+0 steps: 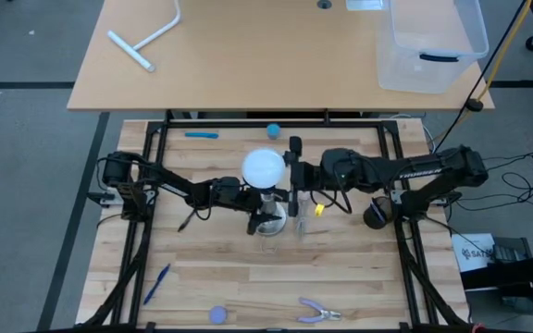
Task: Screw lightbulb
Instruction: Remove the lightbulb from the lamp
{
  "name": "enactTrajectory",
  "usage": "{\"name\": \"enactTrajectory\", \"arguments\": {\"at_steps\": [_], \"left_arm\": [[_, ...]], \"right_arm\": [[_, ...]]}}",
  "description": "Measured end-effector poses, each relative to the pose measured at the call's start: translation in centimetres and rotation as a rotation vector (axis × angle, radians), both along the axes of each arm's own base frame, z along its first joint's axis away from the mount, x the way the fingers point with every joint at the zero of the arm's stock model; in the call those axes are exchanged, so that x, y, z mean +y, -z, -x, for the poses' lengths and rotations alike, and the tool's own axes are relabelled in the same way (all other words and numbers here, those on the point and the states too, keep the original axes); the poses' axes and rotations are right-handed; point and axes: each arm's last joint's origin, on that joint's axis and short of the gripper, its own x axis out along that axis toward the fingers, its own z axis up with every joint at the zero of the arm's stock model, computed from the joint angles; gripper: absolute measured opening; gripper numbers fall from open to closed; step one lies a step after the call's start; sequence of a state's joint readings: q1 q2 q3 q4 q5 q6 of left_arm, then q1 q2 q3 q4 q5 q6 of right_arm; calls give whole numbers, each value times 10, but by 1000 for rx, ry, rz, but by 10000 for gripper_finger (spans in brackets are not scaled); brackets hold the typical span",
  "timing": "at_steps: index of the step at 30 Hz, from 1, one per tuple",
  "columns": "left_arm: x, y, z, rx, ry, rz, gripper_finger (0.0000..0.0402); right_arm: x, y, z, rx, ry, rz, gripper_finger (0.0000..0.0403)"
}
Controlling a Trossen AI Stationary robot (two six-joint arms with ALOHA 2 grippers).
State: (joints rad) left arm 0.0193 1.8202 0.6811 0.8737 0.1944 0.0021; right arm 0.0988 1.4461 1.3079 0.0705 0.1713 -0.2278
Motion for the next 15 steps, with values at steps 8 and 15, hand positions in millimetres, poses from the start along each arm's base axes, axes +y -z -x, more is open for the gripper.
{"name": "enactTrajectory", "arguments": {"at_steps": [8,15], "left_arm": [[0,0,0,-4,1,-4,258],[0,0,0,-5,1,-4,258]], "right_arm": [[28,-2,12,28,45,10,275],[44,-6,19,9,140,43,277]]}}
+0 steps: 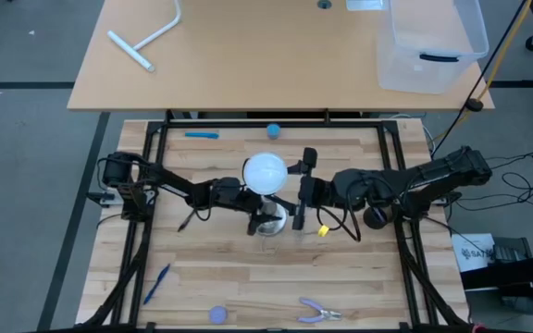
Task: Screw lightbulb
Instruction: Remove the lightbulb from the lamp
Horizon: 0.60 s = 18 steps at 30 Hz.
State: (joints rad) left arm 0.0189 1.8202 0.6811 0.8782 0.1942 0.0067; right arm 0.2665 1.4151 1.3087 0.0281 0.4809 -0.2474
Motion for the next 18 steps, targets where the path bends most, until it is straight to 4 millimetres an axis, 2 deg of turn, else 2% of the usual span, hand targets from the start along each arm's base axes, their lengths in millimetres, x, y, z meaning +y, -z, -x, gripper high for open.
{"name": "enactTrajectory", "arguments": {"at_steps": [13,18], "left_arm": [[0,0,0,-1,2,6,258],[0,0,0,0,2,6,258]], "right_arm": [[-4,7,-21,-83,60,-3,275],[-6,7,-25,-111,81,18,248]]}}
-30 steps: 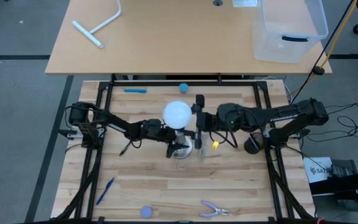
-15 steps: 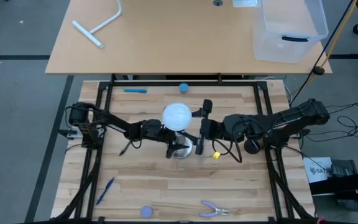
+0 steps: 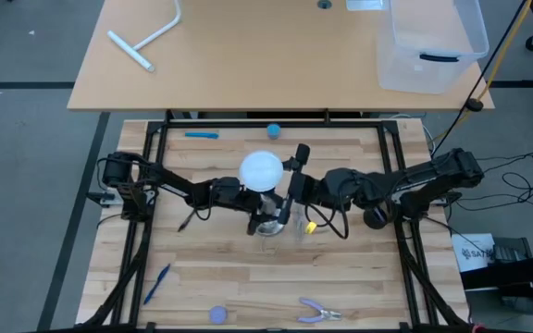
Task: Screw lightbulb
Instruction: Remove the lightbulb from the lamp
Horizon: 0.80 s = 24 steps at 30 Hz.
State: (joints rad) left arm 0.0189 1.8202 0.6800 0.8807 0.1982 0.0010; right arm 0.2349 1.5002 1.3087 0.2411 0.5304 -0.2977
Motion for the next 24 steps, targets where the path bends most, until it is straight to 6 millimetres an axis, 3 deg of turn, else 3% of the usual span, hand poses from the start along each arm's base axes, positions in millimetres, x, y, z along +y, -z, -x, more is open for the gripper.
{"name": "enactTrajectory", "arguments": {"at_steps": [9,24], "left_arm": [[0,0,0,0,1,-4,258],[0,0,0,3,-2,3,258]], "right_arm": [[-3,-2,-1,-33,5,-13,186],[-7,-3,1,-17,54,-20,216]]}}
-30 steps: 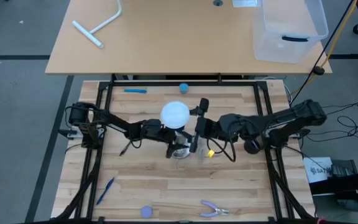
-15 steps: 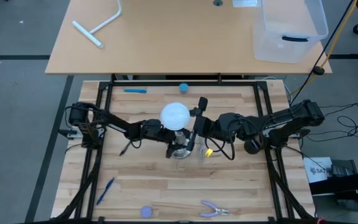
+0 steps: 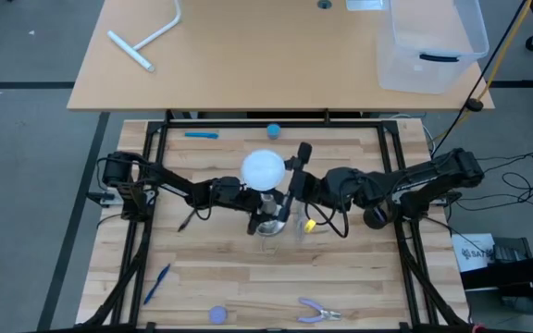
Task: Screw lightbulb
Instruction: Remove the lightbulb from the lamp
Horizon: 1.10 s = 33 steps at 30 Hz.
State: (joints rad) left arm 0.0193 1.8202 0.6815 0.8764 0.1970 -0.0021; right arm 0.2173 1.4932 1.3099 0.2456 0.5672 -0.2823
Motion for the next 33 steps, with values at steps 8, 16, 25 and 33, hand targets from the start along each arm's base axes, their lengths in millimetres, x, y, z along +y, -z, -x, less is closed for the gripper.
{"name": "enactTrajectory", "arguments": {"at_steps": [8,16,25,33], "left_arm": [[0,0,0,1,-1,-2,258],[0,0,0,2,-1,-4,258],[0,0,0,2,-1,-5,258],[0,0,0,-2,-1,-5,258]], "right_arm": [[3,2,2,23,29,-23,289],[12,5,5,48,77,-21,312],[20,7,5,27,74,-95,313],[24,16,-2,13,202,-101,313]]}}
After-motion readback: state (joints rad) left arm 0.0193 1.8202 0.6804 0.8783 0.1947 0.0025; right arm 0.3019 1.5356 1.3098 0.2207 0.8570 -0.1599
